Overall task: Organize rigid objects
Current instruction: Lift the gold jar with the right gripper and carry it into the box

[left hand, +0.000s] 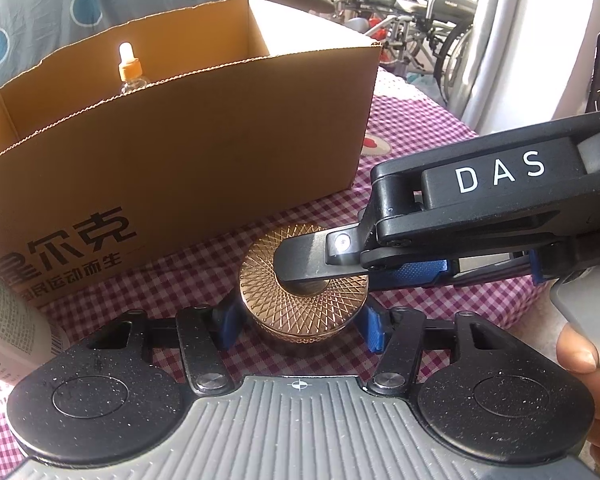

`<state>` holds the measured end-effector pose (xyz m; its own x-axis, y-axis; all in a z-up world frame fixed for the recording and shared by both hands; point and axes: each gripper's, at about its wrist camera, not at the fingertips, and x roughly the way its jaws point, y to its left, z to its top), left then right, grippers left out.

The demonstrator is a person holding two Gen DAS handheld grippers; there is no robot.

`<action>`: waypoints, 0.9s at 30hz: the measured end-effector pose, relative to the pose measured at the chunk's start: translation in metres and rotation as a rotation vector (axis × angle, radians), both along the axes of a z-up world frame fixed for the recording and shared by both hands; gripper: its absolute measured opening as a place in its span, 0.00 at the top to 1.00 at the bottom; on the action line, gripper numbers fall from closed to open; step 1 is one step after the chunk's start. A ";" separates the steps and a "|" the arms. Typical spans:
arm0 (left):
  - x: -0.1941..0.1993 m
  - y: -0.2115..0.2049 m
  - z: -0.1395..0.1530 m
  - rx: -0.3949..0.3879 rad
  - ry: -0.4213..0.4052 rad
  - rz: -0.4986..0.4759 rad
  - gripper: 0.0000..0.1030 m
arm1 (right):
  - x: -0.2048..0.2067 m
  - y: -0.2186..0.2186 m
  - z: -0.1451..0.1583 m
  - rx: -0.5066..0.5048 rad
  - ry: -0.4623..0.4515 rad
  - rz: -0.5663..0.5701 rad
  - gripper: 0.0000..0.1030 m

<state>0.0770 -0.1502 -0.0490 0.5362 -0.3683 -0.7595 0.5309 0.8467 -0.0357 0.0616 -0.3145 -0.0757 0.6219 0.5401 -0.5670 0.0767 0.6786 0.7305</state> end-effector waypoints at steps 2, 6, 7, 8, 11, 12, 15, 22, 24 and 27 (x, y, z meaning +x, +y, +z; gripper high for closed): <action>-0.001 -0.001 0.000 0.000 -0.004 -0.001 0.44 | 0.001 0.002 0.000 -0.009 -0.006 0.002 0.46; -0.002 0.000 0.000 -0.007 -0.008 -0.004 0.45 | -0.001 0.008 0.003 -0.032 -0.019 0.004 0.46; -0.003 0.001 0.000 -0.010 -0.009 -0.003 0.45 | -0.002 0.009 0.003 -0.036 -0.021 0.003 0.46; -0.003 0.002 0.000 -0.013 -0.009 -0.003 0.45 | -0.003 0.011 0.005 -0.042 -0.024 0.003 0.46; -0.004 0.004 0.001 -0.017 -0.004 -0.005 0.46 | -0.006 0.015 0.007 -0.059 -0.028 0.003 0.46; -0.005 0.004 0.002 -0.017 -0.004 -0.005 0.46 | -0.007 0.016 0.008 -0.062 -0.031 0.003 0.46; -0.009 0.007 0.007 -0.017 -0.021 -0.009 0.46 | -0.013 0.020 0.015 -0.065 -0.050 0.003 0.46; -0.028 0.016 0.043 -0.035 -0.120 0.009 0.46 | -0.029 0.025 0.059 -0.082 -0.153 0.010 0.46; -0.032 0.020 0.059 -0.050 -0.159 0.020 0.46 | -0.031 0.029 0.080 -0.103 -0.204 0.018 0.46; -0.031 0.025 0.087 -0.077 -0.228 0.042 0.46 | -0.028 0.031 0.111 -0.135 -0.278 0.033 0.46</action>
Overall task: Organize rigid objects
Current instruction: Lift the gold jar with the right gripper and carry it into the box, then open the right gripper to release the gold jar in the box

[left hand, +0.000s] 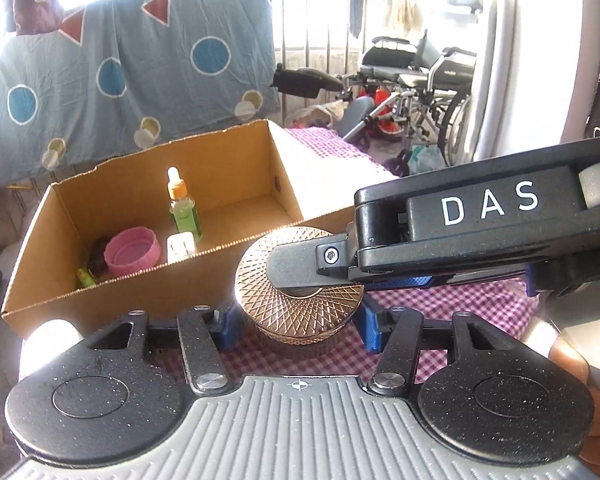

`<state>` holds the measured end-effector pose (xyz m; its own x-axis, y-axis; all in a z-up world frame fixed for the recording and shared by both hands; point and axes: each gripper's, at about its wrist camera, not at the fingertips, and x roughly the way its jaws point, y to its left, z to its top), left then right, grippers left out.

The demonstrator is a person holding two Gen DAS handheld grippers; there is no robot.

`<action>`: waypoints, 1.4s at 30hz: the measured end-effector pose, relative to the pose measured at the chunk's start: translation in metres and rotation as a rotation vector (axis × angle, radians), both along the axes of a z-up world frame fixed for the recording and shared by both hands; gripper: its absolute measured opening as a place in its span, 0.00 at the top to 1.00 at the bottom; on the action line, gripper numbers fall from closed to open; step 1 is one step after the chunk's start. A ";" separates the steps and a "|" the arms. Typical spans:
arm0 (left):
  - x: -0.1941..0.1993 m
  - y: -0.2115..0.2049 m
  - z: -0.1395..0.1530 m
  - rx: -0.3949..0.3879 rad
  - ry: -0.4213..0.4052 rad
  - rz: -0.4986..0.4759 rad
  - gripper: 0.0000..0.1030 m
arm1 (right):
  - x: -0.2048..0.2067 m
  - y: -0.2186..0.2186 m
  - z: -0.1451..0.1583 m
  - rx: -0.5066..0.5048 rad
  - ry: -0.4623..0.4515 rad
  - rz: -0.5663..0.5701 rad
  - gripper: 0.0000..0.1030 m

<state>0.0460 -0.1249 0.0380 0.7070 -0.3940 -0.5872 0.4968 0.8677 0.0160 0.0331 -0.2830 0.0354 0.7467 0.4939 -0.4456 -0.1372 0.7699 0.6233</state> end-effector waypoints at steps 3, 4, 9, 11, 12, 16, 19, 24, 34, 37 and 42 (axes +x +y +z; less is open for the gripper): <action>0.012 0.001 0.022 -0.022 -0.044 0.017 0.46 | 0.016 0.003 0.029 -0.046 -0.060 0.024 0.46; 0.019 0.001 0.027 -0.031 -0.048 0.025 0.46 | 0.021 0.003 0.036 -0.059 -0.071 0.032 0.46; 0.066 -0.004 0.040 -0.064 -0.007 0.060 0.46 | 0.080 0.003 0.060 -0.155 -0.056 0.082 0.45; 0.089 -0.005 0.036 -0.082 0.049 0.077 0.46 | 0.109 0.005 0.060 -0.204 -0.018 0.109 0.45; 0.103 -0.006 0.033 -0.092 0.081 0.084 0.46 | 0.124 0.007 0.057 -0.229 0.005 0.118 0.45; 0.149 -0.003 0.013 -0.143 0.225 0.129 0.46 | 0.175 0.011 0.045 -0.311 0.089 0.166 0.44; 0.172 -0.004 0.000 -0.166 0.306 0.169 0.46 | 0.204 0.013 0.033 -0.347 0.143 0.202 0.44; 0.195 -0.008 -0.010 -0.173 0.368 0.207 0.46 | 0.235 0.016 0.021 -0.383 0.175 0.237 0.45; 0.216 -0.010 -0.029 -0.205 0.485 0.256 0.43 | 0.252 0.013 0.008 -0.447 0.152 0.238 0.47; 0.215 -0.009 -0.027 -0.225 0.470 0.255 0.43 | 0.253 0.008 0.009 -0.435 0.143 0.234 0.47; 0.210 -0.011 -0.021 -0.230 0.450 0.248 0.41 | 0.245 0.000 0.012 -0.396 0.128 0.216 0.47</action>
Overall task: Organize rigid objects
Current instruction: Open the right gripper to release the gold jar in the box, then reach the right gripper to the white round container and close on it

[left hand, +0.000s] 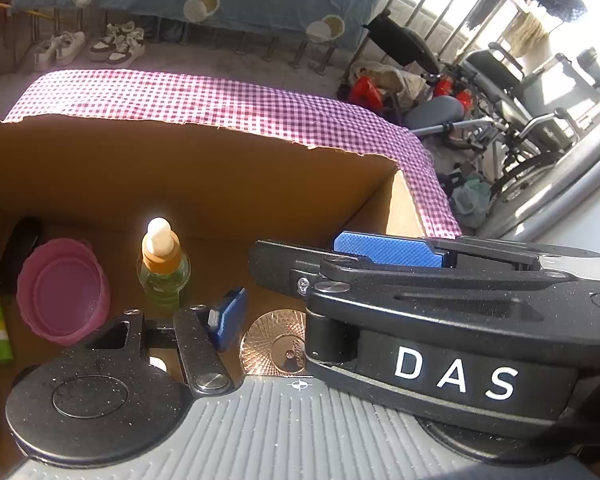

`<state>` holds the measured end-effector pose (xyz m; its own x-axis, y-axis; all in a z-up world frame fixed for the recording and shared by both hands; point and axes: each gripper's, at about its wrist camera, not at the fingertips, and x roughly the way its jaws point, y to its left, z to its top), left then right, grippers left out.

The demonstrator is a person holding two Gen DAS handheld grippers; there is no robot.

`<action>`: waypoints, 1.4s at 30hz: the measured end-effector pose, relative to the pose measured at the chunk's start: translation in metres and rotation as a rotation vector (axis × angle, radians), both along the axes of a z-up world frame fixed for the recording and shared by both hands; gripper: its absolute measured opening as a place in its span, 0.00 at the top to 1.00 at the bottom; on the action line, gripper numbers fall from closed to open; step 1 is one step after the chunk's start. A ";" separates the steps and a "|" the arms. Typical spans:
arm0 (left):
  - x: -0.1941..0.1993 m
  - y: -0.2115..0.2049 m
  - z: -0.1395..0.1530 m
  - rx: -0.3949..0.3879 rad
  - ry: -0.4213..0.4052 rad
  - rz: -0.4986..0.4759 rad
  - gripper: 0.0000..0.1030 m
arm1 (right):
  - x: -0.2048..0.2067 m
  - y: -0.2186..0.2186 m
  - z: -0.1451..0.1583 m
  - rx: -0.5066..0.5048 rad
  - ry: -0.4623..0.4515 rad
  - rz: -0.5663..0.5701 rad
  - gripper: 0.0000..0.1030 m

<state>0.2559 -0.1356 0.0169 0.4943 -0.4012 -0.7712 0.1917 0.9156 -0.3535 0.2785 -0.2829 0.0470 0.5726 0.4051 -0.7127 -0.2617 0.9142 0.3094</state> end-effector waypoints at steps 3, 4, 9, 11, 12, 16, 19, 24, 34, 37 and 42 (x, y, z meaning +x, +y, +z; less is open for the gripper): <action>-0.009 -0.002 0.008 0.006 -0.039 -0.013 0.40 | -0.013 -0.004 0.008 0.033 -0.030 -0.016 0.47; -0.013 -0.004 0.012 0.014 -0.058 -0.021 0.38 | -0.018 -0.005 0.012 0.044 -0.047 -0.022 0.47; -0.043 -0.007 0.037 0.024 -0.154 -0.072 0.27 | -0.066 -0.021 0.042 0.116 -0.167 -0.069 0.47; -0.055 -0.009 0.046 0.026 -0.184 -0.097 0.26 | -0.091 -0.028 0.054 0.164 -0.219 -0.089 0.47; -0.063 -0.008 0.050 0.025 -0.198 -0.112 0.23 | -0.105 -0.032 0.058 0.191 -0.241 -0.100 0.47; -0.101 0.003 0.064 0.022 -0.262 -0.167 0.12 | -0.158 -0.043 0.068 0.301 -0.308 -0.133 0.47; -0.129 0.013 0.069 0.019 -0.303 -0.217 0.06 | -0.193 -0.046 0.064 0.371 -0.333 -0.149 0.46; -0.168 0.036 0.064 0.065 -0.341 -0.245 0.03 | -0.234 -0.051 0.039 0.497 -0.296 -0.189 0.46; -0.214 0.089 0.052 0.148 -0.428 -0.169 0.01 | -0.239 -0.023 -0.004 0.553 -0.147 -0.183 0.46; -0.215 0.097 0.046 0.163 -0.433 -0.143 0.01 | -0.239 -0.005 -0.007 0.524 -0.129 -0.162 0.46; -0.212 0.109 0.033 0.186 -0.417 -0.085 0.01 | -0.233 0.023 -0.008 0.477 -0.108 -0.110 0.40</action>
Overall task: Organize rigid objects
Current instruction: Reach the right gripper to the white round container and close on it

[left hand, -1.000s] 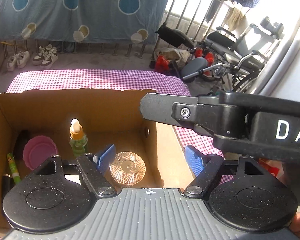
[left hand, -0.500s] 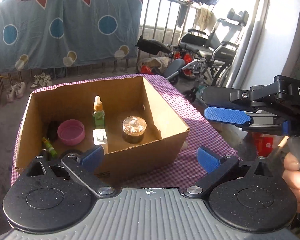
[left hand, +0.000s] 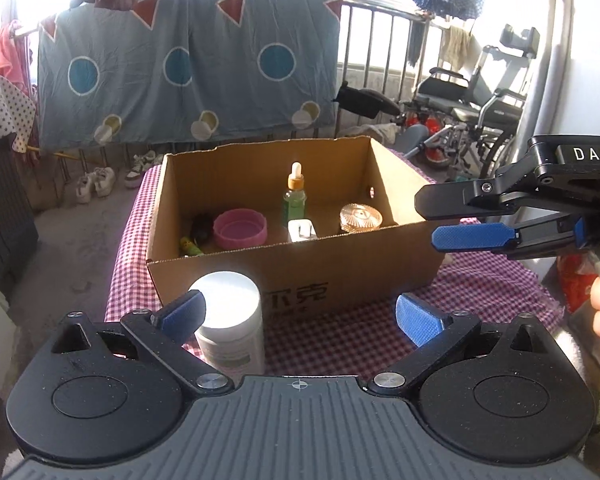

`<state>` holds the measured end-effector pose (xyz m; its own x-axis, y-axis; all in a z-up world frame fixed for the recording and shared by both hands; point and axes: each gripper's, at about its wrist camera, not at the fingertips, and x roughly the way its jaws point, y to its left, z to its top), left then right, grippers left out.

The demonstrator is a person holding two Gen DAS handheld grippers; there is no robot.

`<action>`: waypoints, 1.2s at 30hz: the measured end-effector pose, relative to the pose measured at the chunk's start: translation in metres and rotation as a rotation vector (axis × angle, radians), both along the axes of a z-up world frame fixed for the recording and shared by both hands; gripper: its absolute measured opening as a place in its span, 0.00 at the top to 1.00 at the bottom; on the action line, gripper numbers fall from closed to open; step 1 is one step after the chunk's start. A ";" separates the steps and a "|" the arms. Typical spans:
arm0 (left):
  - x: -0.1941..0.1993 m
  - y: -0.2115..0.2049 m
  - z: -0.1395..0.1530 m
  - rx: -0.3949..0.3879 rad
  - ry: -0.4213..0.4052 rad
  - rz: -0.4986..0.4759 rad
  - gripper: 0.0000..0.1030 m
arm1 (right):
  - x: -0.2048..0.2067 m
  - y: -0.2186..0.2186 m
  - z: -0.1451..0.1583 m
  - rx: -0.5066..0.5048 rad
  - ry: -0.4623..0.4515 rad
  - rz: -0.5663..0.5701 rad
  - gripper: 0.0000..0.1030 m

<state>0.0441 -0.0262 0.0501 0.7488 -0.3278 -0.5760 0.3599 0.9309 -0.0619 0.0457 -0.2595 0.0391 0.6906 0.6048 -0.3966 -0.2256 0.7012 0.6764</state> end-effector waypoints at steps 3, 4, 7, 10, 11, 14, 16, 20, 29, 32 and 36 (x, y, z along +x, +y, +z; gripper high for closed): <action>0.003 0.007 -0.009 -0.010 0.014 0.034 0.01 | 0.003 0.017 0.001 -0.041 -0.011 0.026 0.34; 0.006 0.009 -0.012 -0.010 0.019 0.045 0.01 | 0.006 0.025 0.001 -0.059 -0.009 0.039 0.33; 0.011 0.012 -0.023 0.010 0.023 0.079 0.01 | 0.014 0.041 0.000 -0.093 0.003 0.062 0.25; 0.017 0.014 -0.034 0.025 0.024 0.100 0.01 | 0.023 0.052 -0.003 -0.095 0.026 0.077 0.23; 0.019 0.015 -0.038 0.022 0.031 0.104 0.01 | 0.027 0.055 -0.005 -0.091 0.039 0.081 0.22; 0.027 0.017 -0.046 0.019 0.050 0.121 0.03 | 0.037 0.065 -0.010 -0.089 0.070 0.097 0.22; 0.030 0.019 -0.050 0.014 0.062 0.135 0.10 | 0.043 0.074 -0.014 -0.091 0.082 0.120 0.22; 0.035 0.022 -0.054 0.005 0.084 0.146 0.22 | 0.051 0.091 -0.018 -0.116 0.093 0.151 0.22; 0.041 0.025 -0.058 0.000 0.102 0.180 0.46 | 0.068 0.109 -0.032 -0.128 0.142 0.177 0.41; 0.040 0.024 -0.057 -0.007 0.104 0.188 0.47 | 0.070 0.109 -0.036 -0.125 0.152 0.174 0.47; 0.037 0.021 -0.057 -0.005 0.103 0.188 0.48 | 0.069 0.106 -0.038 -0.116 0.159 0.169 0.51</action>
